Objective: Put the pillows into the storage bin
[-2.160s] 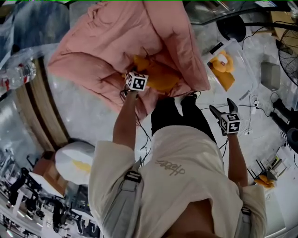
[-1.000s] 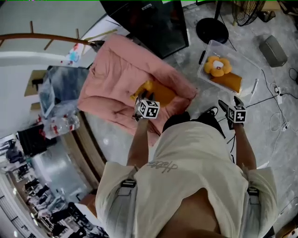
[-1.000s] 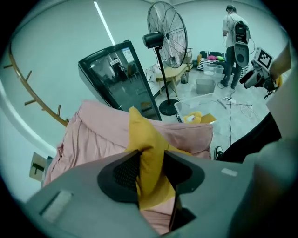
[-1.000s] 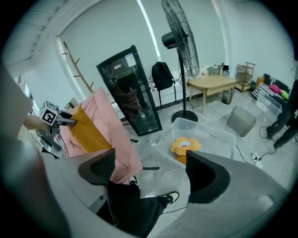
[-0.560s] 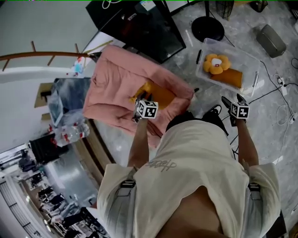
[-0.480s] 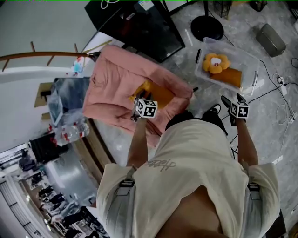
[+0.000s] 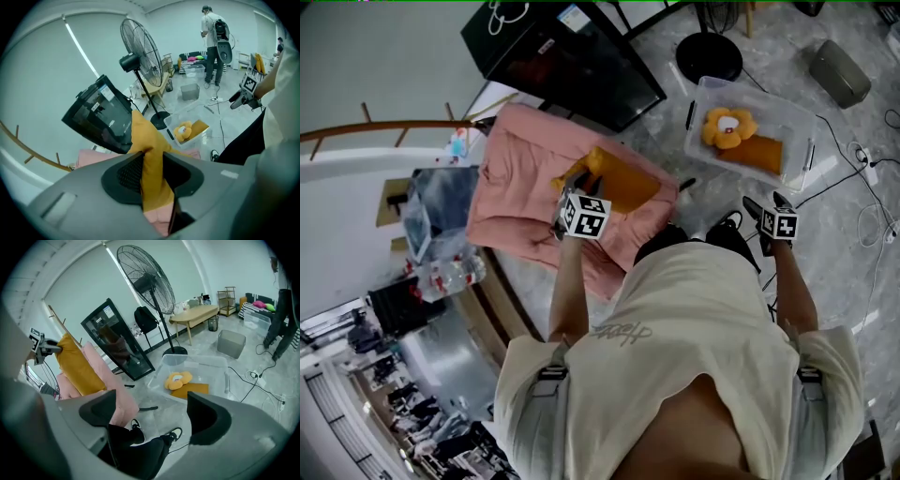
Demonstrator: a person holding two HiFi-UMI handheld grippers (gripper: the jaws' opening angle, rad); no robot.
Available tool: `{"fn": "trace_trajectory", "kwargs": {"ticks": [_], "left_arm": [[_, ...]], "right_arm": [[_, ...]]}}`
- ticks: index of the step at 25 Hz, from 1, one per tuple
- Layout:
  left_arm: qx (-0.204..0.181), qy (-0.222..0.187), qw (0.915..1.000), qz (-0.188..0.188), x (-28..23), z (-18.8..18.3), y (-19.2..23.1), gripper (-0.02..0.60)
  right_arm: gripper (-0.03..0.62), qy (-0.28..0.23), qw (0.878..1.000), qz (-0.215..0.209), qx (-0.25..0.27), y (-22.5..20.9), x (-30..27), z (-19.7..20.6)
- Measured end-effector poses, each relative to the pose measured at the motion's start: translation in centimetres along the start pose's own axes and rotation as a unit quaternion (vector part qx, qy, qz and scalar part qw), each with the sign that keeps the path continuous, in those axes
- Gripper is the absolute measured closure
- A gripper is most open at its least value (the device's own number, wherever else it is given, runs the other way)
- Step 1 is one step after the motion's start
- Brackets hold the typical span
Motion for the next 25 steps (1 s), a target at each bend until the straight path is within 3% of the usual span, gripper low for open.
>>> {"fn": "trace_trajectory", "kwargs": {"ticks": [8, 13, 17, 25], "left_arm": [[-0.026, -0.087, 0.9957, 0.016, 2.0, -11.2, -0.3, 0.445], [-0.077, -0.122, 0.9891, 0.033, 0.5, -18.9, -2.7, 0.443], [-0.116, -0.138, 0.9819, 0.059, -2.6, -24.2, -5.7, 0.442], [-0.182, -0.137, 0.9678, 0.108, -8.9, -30.0, -12.0, 0.439]], "right_arm": [[0.126, -0.035, 0.998, 0.022, -0.040, -4.5, 2.7, 0.5], [0.126, -0.052, 0.992, 0.060, -0.100, -8.2, 5.8, 3.1], [0.126, -0.068, 0.979, 0.088, -0.169, -9.7, 7.6, 6.6], [0.126, -0.086, 0.947, 0.135, -0.277, -8.8, 10.4, 11.2]]}}
Point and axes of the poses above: the fingertips, and each gripper's own axes: x backward along the fingers, y to its left, z out of its underside, the point moved 6 cm from there along x, backward along the fingers, and after that the axes turned 11 degrees about y, right-handed, at the moved point
